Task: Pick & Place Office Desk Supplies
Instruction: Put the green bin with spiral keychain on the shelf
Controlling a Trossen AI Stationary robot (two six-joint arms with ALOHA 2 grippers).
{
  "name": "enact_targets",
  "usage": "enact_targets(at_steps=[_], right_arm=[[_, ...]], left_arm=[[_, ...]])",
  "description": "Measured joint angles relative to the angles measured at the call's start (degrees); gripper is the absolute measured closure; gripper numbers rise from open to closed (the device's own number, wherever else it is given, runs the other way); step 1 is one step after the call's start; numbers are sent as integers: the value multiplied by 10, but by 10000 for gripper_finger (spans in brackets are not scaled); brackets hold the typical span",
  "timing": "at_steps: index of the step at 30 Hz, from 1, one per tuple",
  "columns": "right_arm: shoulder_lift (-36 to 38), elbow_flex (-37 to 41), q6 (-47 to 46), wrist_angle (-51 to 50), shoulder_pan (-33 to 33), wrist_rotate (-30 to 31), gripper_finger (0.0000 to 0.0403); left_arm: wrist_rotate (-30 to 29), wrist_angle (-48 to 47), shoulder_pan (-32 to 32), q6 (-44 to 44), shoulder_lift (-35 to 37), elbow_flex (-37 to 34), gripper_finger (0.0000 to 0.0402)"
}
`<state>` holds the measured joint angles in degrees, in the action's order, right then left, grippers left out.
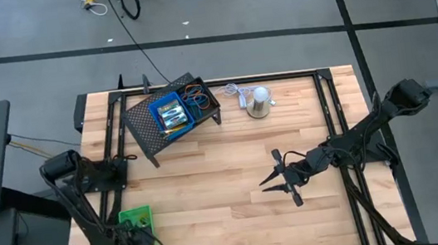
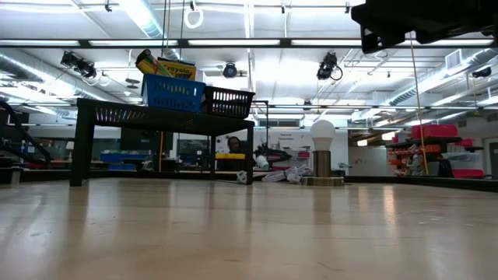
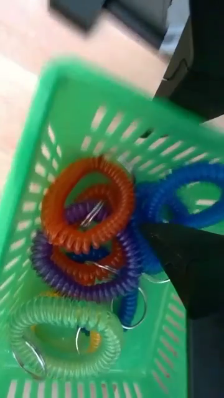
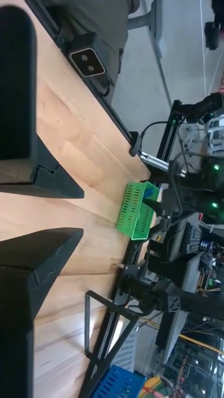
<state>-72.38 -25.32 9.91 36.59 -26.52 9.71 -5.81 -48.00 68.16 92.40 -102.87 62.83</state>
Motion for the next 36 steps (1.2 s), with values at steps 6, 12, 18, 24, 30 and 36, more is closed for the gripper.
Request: enact_targets(at_steps=[6,12,18,24,30,36], right_arm=[[0,0,0,0,0,3,307],[0,0,-2,0,0,3,307],[0,0,-2,-3,0,3,307],[0,0,-2,-5,-1,3,307],[0,0,0,-12,0,3,307],[0,0,0,-21,0,3,307]], left_arm=[[34,-1,0,13,-35,2,224],[30,-6,-6,17,-42,5,347],[40,-18,-27,-7,-44,20,366],[70,-72,-61,-33,-44,55,366],[56,-145,-89,-31,-44,95,366],[24,-181,-113,-45,-44,126,367]])
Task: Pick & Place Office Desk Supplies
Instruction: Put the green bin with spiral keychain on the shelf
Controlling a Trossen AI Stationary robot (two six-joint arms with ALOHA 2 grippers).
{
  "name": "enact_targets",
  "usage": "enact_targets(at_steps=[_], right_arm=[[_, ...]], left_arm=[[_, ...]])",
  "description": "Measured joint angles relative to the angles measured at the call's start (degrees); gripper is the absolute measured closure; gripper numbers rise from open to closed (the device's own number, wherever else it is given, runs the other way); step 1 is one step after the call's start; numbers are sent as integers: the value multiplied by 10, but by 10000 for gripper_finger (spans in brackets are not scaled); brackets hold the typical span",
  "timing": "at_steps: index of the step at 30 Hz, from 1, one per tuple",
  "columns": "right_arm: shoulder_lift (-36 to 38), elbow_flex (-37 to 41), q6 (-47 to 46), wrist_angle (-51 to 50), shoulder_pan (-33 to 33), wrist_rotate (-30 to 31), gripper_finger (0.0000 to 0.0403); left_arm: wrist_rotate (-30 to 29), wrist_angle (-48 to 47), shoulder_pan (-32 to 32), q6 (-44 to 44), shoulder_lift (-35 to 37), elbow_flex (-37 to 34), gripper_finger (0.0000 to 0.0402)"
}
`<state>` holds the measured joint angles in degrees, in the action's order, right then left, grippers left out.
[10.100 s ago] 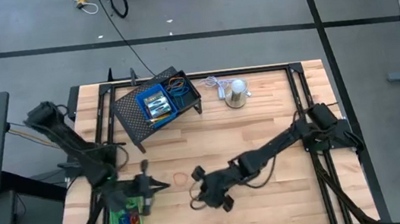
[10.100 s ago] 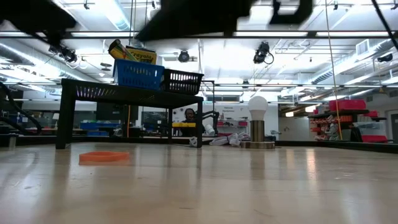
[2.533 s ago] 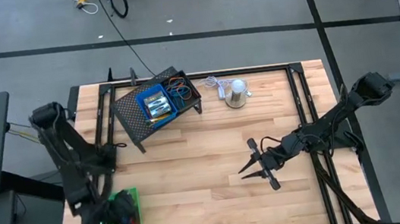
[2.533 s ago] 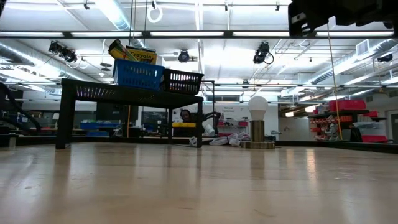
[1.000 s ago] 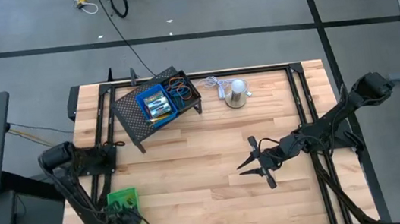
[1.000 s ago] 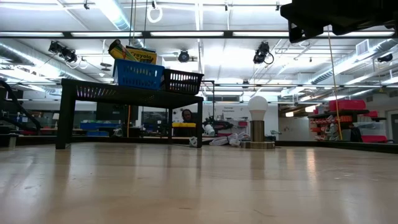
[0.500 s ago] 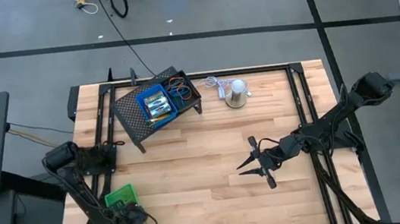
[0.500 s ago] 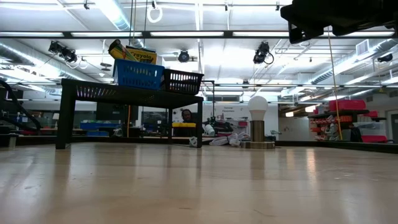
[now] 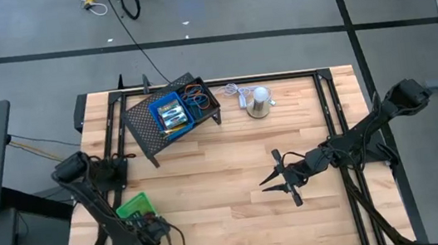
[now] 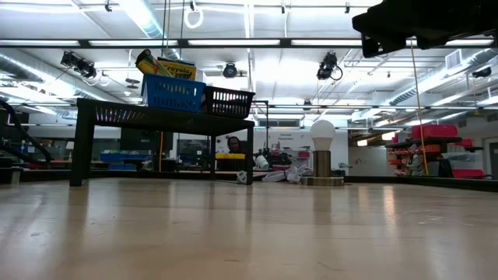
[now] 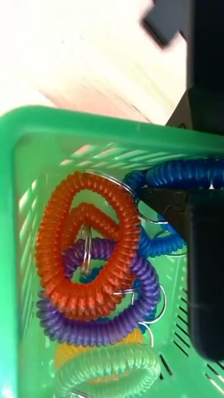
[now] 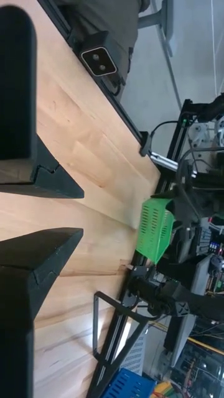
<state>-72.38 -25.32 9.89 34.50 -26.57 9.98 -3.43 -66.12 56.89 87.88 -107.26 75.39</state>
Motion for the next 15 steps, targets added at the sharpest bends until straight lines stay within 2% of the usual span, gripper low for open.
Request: enact_targets(at_steps=[8,15], right_arm=[[0,0,0,-11,0,0,307],[0,0,0,-19,0,0,307]], left_arm=[[-30,-30,-48,-91,0,22,367],[-66,-146,-102,-154,0,52,367]])
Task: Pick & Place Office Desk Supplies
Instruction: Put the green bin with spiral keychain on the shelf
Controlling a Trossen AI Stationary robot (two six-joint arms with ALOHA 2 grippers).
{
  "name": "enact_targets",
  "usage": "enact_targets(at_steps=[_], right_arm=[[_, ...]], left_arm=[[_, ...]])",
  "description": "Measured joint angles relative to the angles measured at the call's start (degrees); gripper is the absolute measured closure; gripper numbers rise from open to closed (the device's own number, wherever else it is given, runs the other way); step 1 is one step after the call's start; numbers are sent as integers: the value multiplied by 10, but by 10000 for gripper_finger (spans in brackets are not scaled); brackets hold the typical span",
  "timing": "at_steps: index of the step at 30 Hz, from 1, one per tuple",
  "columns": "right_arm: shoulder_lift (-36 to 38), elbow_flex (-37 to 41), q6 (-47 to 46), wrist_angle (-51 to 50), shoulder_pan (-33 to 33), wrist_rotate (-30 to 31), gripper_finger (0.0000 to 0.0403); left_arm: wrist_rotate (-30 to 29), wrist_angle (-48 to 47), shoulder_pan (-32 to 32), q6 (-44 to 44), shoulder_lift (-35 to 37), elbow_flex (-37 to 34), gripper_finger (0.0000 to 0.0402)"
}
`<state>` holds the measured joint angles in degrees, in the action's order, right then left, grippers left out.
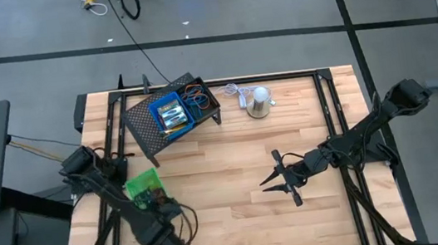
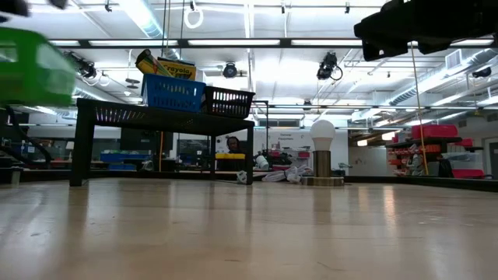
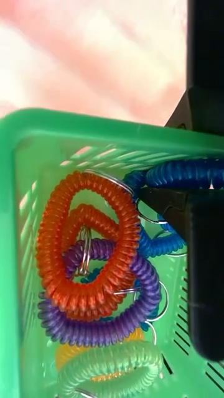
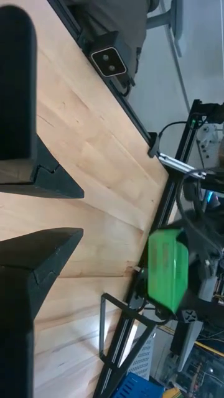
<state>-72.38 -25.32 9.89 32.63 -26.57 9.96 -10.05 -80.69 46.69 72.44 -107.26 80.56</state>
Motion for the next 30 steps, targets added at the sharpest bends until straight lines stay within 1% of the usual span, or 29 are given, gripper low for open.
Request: enact_targets(at_steps=[6,9,14,19,24,27,30], right_arm=[[0,0,-2,-2,0,0,307],[0,0,-5,-3,0,0,307],[0,0,-6,-6,-1,-9,307],[0,0,-2,-13,-6,-9,307],[0,0,-1,-19,-7,-9,307],[0,0,0,-20,-7,-9,307],[0,0,0,-20,-6,-9,307]], left_arm=[[-51,-71,-38,-41,0,43,367],[-72,-76,-54,-60,8,52,367],[-108,-58,-66,-85,34,53,367],[-166,-17,-63,-99,71,53,367],[-234,69,-40,-142,111,49,367],[-260,98,-22,-156,129,37,367],[-271,123,-2,-156,139,15,367]])
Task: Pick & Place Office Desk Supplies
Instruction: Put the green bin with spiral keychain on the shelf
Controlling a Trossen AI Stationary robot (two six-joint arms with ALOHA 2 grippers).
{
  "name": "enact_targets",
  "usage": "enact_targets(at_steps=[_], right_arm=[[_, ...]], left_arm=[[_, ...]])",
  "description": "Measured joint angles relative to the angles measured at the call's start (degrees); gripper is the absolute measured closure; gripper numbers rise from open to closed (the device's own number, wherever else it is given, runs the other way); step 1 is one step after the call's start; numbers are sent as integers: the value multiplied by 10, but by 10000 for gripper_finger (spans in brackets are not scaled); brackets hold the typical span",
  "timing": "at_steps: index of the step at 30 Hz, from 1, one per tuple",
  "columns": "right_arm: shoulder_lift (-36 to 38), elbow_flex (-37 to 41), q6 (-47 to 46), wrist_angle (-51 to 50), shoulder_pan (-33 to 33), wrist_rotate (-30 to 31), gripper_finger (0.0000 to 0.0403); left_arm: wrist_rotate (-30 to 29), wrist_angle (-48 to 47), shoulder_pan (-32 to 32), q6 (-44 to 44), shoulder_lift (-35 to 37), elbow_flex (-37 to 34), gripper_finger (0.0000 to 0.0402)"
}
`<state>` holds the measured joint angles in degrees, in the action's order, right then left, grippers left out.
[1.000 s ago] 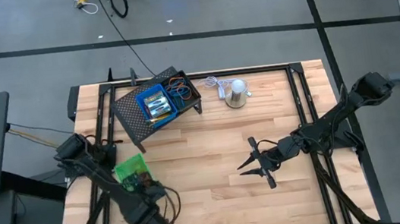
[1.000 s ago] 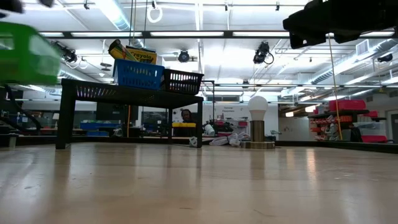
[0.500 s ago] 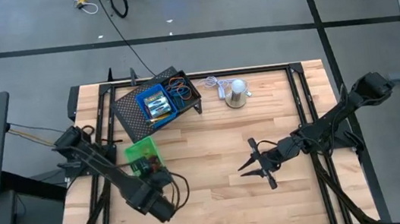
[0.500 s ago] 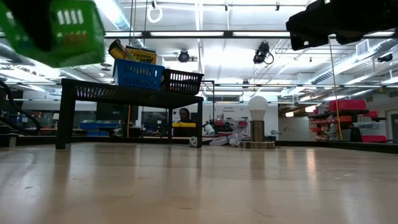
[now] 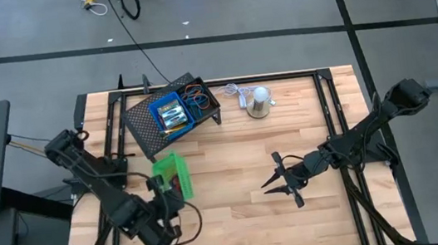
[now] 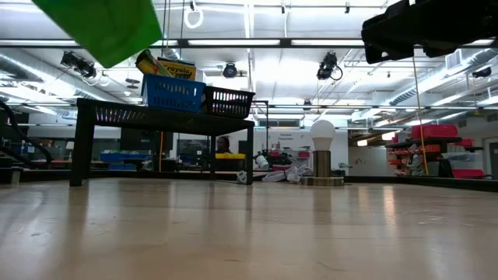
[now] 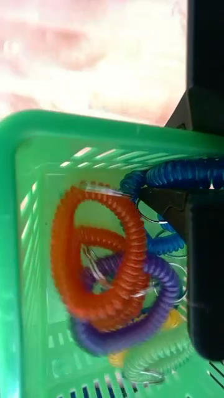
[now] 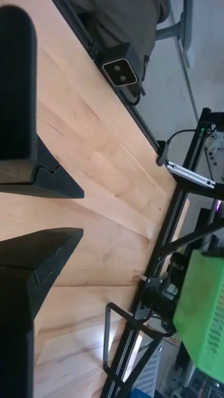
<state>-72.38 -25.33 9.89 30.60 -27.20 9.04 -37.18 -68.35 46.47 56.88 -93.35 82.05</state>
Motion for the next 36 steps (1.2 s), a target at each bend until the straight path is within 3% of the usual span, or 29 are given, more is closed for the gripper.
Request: enact_targets(at_steps=[7,14,21,26,36], right_arm=[[0,0,0,0,0,0,307],[0,0,-1,5,0,0,307],[0,0,-2,18,0,1,307],[0,0,-2,18,0,14,307],[0,0,-3,18,0,25,307]], left_arm=[[10,133,23,-24,19,-82,367],[14,329,54,-124,50,-160,367],[-7,400,77,-90,110,-257,367],[1,390,79,-15,142,-304,367],[58,314,47,8,146,-277,367]])
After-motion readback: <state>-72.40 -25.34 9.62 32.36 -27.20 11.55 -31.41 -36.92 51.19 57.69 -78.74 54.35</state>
